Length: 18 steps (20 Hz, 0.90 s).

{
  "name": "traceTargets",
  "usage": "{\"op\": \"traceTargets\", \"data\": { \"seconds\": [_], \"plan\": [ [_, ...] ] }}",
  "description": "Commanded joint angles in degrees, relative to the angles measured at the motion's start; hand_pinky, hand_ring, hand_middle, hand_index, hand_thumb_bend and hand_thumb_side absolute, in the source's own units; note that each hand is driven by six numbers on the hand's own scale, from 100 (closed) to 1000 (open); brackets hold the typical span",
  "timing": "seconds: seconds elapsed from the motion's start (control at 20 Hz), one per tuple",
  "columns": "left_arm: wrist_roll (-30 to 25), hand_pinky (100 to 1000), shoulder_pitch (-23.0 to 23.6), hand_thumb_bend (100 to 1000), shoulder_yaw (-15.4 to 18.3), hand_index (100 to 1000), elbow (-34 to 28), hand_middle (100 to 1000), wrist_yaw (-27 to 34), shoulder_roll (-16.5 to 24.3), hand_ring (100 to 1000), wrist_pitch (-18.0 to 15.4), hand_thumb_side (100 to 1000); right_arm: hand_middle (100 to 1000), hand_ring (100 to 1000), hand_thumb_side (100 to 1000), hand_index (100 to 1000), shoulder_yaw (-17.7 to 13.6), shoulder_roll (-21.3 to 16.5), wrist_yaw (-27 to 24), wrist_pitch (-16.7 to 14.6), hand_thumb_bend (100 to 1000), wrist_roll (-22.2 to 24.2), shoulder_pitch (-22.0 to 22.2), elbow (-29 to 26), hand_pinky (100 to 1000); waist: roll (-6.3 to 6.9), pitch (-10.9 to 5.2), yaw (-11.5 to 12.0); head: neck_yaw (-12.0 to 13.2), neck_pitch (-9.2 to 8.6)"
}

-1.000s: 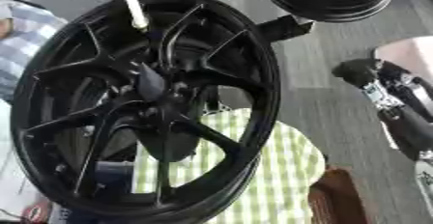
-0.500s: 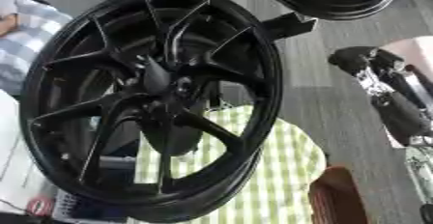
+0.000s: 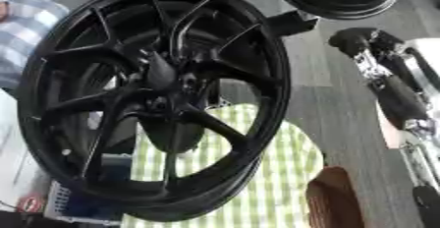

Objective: Pull the pin out of the wheel hub.

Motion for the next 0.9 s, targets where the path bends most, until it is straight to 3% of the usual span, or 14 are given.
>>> {"op": "traceTargets", "data": {
  "seconds": [0.05, 0.2, 0.25, 0.3, 0.4, 0.45, 0.5, 0.55, 0.9],
  "plan": [
    [2.91, 748, 2.19, 100, 2.11, 529, -3.67, 406, -1.03, 1.05, 519, 0.88, 199, 699, 838, 525, 729, -0.94, -0.62, -0.74, -0.19, 100, -0.54, -0.55, -1.19, 961, 0.06, -0.54, -0.04, 0.01, -0.59],
    [5.38, 757, 6.20, 100, 2.54, 564, -6.06, 440, -2.95, -2.14, 532, 3.05, 196, 699, 838, 521, 728, -1.22, -0.39, -0.94, -0.36, 100, -0.86, -0.81, -1.19, 960, -0.31, -0.35, -0.31, 0.23, -1.45],
    [6.18, 776, 7.50, 100, 2.71, 632, -6.96, 488, -3.29, -3.04, 554, 3.78, 216, 699, 838, 493, 728, -1.24, -0.37, -0.99, -0.40, 100, -0.87, -0.88, -1.19, 960, -0.39, -0.34, -0.49, 0.31, -1.66],
    [6.99, 779, 8.81, 100, 2.94, 637, -7.86, 492, -3.18, -4.05, 557, 4.40, 225, 699, 838, 493, 728, -1.21, -0.32, -1.03, -0.41, 100, -0.77, -0.96, -1.19, 960, -0.45, -0.32, -0.74, 0.46, -1.86],
    [8.74, 811, 11.67, 100, 3.32, 744, -9.39, 574, -2.94, -5.69, 616, 5.49, 346, 699, 837, 508, 728, -1.17, -0.18, -1.11, -0.47, 100, -0.52, -1.10, -1.19, 960, -0.47, -0.31, -1.18, 0.95, -2.10],
    [9.67, 852, 13.17, 100, 3.49, 864, -10.03, 721, -2.85, -6.37, 727, 5.93, 603, 699, 837, 514, 728, -1.18, -0.06, -1.13, -0.45, 100, -0.49, -1.09, -1.19, 960, -0.49, -0.28, -1.39, 1.11, -2.30],
    [10.60, 862, 14.69, 100, 3.77, 882, -10.68, 744, -2.83, -7.01, 740, 6.19, 652, 699, 837, 515, 728, -1.20, 0.06, -1.12, -0.42, 100, -0.49, -1.04, -1.19, 960, -0.52, -0.26, -1.59, 1.23, -2.45],
    [11.53, 880, 16.20, 114, 4.19, 911, -11.33, 776, -2.75, -7.62, 756, 6.38, 759, 699, 837, 517, 728, -1.21, 0.14, -1.10, -0.39, 100, -0.51, -0.99, -1.19, 960, -0.54, -0.25, -1.80, 1.39, -2.52],
    [18.04, 887, 26.78, 100, 8.58, 932, -16.33, 796, -0.33, -10.32, 758, 8.35, 837, 699, 837, 520, 728, -1.28, 0.39, -1.20, -0.58, 100, -0.96, -0.63, -1.19, 960, -0.79, -0.47, -3.00, 2.64, -2.45]
  ]
}}
